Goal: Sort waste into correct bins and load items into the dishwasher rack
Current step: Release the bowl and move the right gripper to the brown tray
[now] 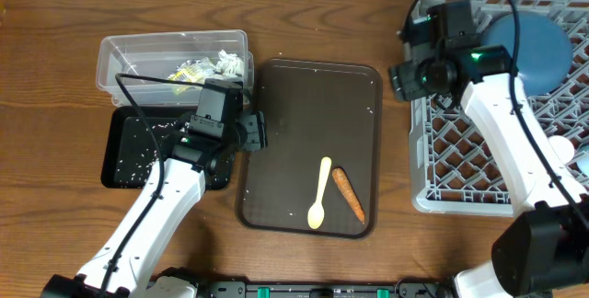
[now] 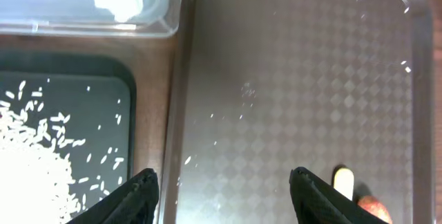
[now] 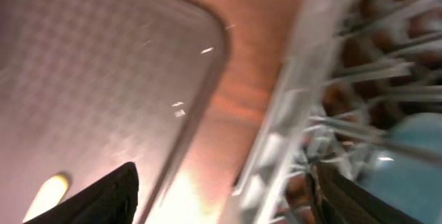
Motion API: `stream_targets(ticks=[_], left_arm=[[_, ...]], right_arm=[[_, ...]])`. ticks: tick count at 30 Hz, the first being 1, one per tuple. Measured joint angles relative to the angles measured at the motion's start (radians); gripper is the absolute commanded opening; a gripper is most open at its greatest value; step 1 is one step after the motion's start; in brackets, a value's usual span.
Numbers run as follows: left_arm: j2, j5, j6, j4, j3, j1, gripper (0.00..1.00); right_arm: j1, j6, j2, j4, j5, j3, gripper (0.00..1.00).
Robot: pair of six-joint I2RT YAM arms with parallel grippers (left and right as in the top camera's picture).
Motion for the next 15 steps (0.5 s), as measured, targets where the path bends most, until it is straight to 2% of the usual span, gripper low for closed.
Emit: stream_targets(ticks=[7,15], left_arm=[[0.022,0.000,0.000,-0.104,0.000,-0.009,0.68],[0.051,0.055,0.000,-0.117,0.000,-0.015,0.68]], right_arm=[[0.042,-0.030,0.000,-0.114,-0.077,0.000,0.77],[0.116,-0.032,0.001,-0.132,-0.097,0.000,0.80]])
